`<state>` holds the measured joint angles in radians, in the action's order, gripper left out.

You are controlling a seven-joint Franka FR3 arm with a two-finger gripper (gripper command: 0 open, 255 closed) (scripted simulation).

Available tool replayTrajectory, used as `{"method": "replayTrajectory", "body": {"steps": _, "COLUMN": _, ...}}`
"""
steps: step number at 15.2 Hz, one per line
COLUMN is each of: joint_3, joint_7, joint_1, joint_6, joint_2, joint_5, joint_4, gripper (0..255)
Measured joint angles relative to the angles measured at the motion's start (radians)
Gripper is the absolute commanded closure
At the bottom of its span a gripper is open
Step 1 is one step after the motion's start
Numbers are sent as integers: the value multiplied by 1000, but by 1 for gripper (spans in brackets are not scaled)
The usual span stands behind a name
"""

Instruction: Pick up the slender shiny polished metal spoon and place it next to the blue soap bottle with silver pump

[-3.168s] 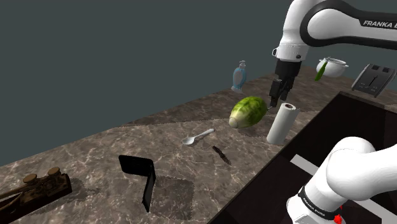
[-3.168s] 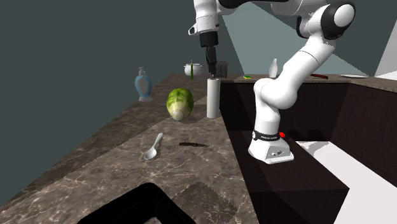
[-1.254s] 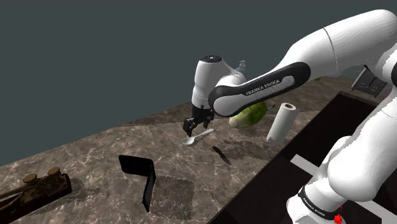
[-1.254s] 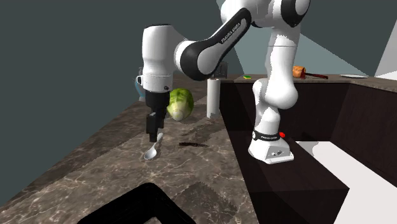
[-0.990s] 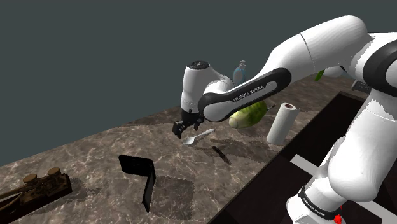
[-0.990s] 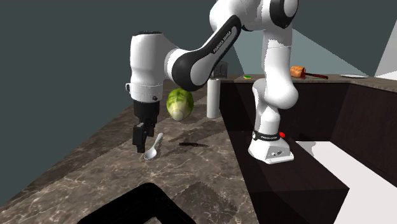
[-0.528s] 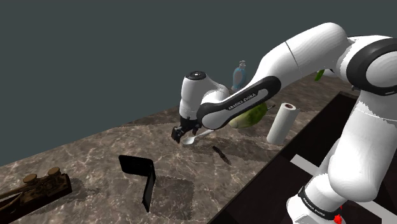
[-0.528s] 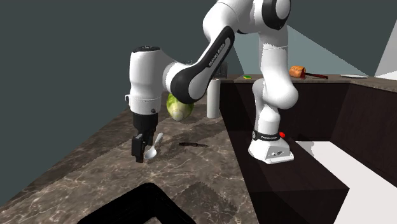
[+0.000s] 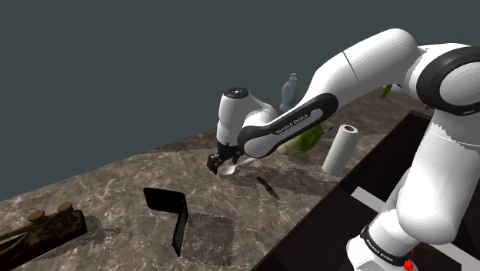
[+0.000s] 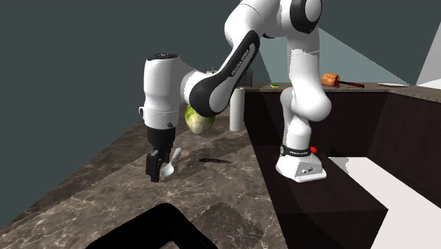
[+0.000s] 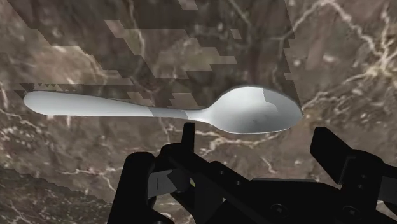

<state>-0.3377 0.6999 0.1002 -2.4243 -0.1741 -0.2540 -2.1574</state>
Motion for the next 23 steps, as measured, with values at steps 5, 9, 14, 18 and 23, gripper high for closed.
{"method": "replayTrajectory", "body": {"steps": 5, "joint_3": 0, "joint_7": 0, "joint_1": 0, "joint_6": 0, "joint_2": 0, "joint_5": 0, "joint_4": 0, "gripper": 255}}
{"method": "replayTrajectory", "body": {"steps": 9, "joint_3": 0, "joint_7": 0, "joint_1": 0, "joint_6": 0, "joint_2": 0, "joint_5": 0, "joint_4": 0, "gripper": 255}}
{"method": "replayTrajectory", "body": {"steps": 14, "joint_3": -5, "joint_7": -18, "joint_1": -4, "joint_6": 35, "joint_2": 26, "joint_5": 21, "joint_4": 13, "gripper": 255}}
{"method": "replayTrajectory", "body": {"steps": 18, "joint_3": -10, "joint_7": -38, "joint_1": -7, "joint_6": 81, "joint_2": 57, "joint_5": 45, "joint_4": 31, "gripper": 255}}
{"method": "replayTrajectory", "body": {"steps": 23, "joint_3": -14, "joint_7": -59, "joint_1": -8, "joint_6": 142, "joint_2": 89, "joint_5": 70, "joint_4": 64, "gripper": 255}}
